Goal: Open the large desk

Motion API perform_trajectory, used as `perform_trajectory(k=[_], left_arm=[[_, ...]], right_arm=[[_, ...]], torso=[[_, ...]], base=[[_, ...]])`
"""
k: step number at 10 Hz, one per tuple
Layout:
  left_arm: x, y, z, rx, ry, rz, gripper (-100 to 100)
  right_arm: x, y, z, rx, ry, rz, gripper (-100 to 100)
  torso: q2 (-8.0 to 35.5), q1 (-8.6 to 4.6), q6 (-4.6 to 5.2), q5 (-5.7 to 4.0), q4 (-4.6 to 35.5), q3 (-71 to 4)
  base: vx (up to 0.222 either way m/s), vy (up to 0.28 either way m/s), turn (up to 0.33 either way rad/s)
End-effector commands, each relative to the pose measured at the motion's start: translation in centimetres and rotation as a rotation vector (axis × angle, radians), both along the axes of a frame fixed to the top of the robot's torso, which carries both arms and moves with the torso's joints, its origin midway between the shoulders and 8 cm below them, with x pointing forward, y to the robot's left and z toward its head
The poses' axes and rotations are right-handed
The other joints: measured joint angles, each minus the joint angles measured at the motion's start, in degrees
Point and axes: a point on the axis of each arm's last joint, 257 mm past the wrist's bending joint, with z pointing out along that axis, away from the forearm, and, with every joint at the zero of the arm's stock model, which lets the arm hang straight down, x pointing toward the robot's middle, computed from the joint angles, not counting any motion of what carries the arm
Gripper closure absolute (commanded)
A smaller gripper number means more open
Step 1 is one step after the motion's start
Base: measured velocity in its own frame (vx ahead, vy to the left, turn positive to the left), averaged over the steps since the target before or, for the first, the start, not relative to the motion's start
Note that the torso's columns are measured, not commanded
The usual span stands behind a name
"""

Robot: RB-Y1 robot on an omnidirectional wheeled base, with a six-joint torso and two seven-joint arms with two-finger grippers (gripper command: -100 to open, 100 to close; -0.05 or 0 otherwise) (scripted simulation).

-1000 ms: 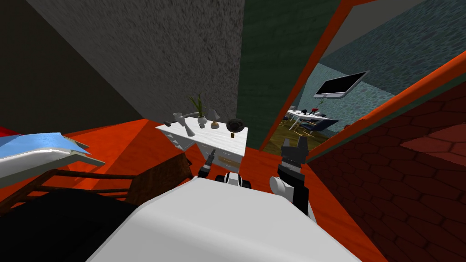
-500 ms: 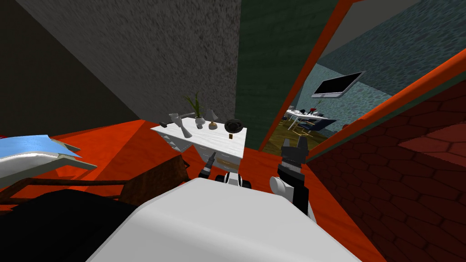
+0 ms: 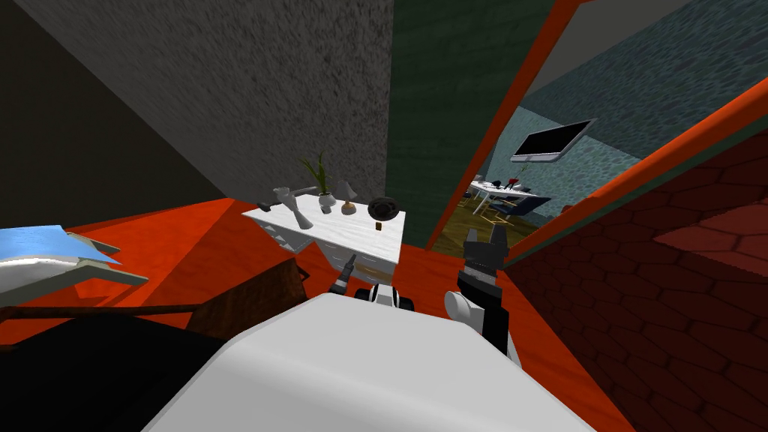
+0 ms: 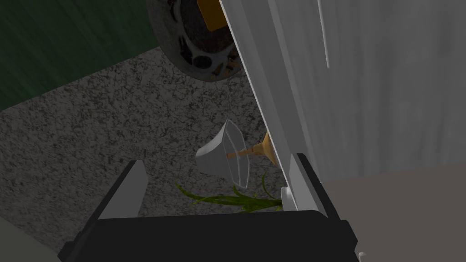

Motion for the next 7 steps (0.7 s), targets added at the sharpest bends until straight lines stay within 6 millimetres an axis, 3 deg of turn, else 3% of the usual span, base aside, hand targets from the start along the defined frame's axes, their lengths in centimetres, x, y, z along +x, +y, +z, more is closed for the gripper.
perform_trajectory(k=[1,7], left_arm=[[-0.7,-0.3,-1.4,-0.005,0.029,-0.002,-100],[-2.3,-1.3,-4.4,-0.022,0.093,-0.007,-100]], right_arm=[[0.0,0.0,0.0,0.000,0.000,0.000,0],[0.0,0.0,0.0,0.000,0.000,0.000,0]], torso=[[0.0,-0.01,0.01,0.01,0.0,0.0],[0.0,0.02,0.00,0.00,0.0,0.0]], base=[[0.043,-0.023,-0.018],[0.040,-0.015,-0.018]])
